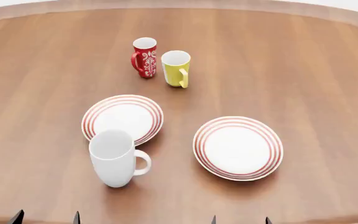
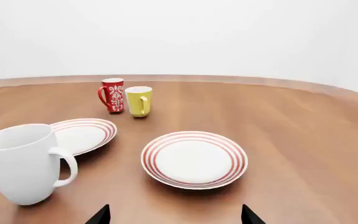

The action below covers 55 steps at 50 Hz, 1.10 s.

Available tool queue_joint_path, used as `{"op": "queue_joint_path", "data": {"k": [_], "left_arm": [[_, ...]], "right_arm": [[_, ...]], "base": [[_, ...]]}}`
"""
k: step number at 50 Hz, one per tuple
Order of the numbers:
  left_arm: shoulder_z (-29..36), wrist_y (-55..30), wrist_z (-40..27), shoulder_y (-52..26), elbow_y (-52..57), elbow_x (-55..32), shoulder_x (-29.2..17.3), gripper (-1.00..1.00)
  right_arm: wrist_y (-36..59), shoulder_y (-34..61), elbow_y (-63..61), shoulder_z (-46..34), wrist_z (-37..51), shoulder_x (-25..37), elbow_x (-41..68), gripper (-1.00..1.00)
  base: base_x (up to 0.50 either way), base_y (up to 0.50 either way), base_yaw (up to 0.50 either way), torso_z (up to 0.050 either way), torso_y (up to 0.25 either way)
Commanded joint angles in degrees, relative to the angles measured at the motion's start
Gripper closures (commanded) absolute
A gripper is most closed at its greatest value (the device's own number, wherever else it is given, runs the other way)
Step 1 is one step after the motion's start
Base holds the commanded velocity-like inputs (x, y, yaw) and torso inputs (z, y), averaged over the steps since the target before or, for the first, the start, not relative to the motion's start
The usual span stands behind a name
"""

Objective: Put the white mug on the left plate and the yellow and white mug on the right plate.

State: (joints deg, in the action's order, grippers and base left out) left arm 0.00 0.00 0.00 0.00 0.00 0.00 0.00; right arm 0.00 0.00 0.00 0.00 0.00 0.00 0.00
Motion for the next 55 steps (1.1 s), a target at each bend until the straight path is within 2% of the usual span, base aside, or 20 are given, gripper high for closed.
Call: {"op": "queue_joint_path", "data": {"k": [1,7,9,11,55], "left_arm": [[0.1,-0.6,-0.8,-0.3,0.1,-2.2,-1.0,-1.00],[0.8,1.8,-2.8,0.4,0.2,-2.0,-2.4,-1.00],[0.4,2.0,-1.0,1.2,1.6,-5.7,-2.7,-1.00],[1.4,1.2,-2.5,1.4,1.8,-3.1,-3.3,-1.00],[5.6,1.5,-7.2,1.9,3.9,-3.9,-6.3,-1.00]], "right_arm": [[-0.9,-0.6,-0.6,-2.1,1.6,1.0,-1.2,-1.00],[-2.1,-2.0,-2.0,-3.1,3.0,2.0,0.6,-1.00],[-2.4,-2.3,-2.1,-3.7,3.7,2.4,0.1,-1.00],[-3.0,-2.6,-2.4,-4.0,3.6,2.7,0.8,-1.00],[-1.4,-3.0,-4.7,-9.4,6.6,6.8,1.1,-1.00]], "base": [[0.00,0.00,0.00,0.000,0.000],[0.00,0.00,0.00,0.000,0.000],[0.00,0.00,0.00,0.000,0.000],[0.00,0.00,0.00,0.000,0.000],[0.06,0.01,0.50,0.000,0.000]]}}
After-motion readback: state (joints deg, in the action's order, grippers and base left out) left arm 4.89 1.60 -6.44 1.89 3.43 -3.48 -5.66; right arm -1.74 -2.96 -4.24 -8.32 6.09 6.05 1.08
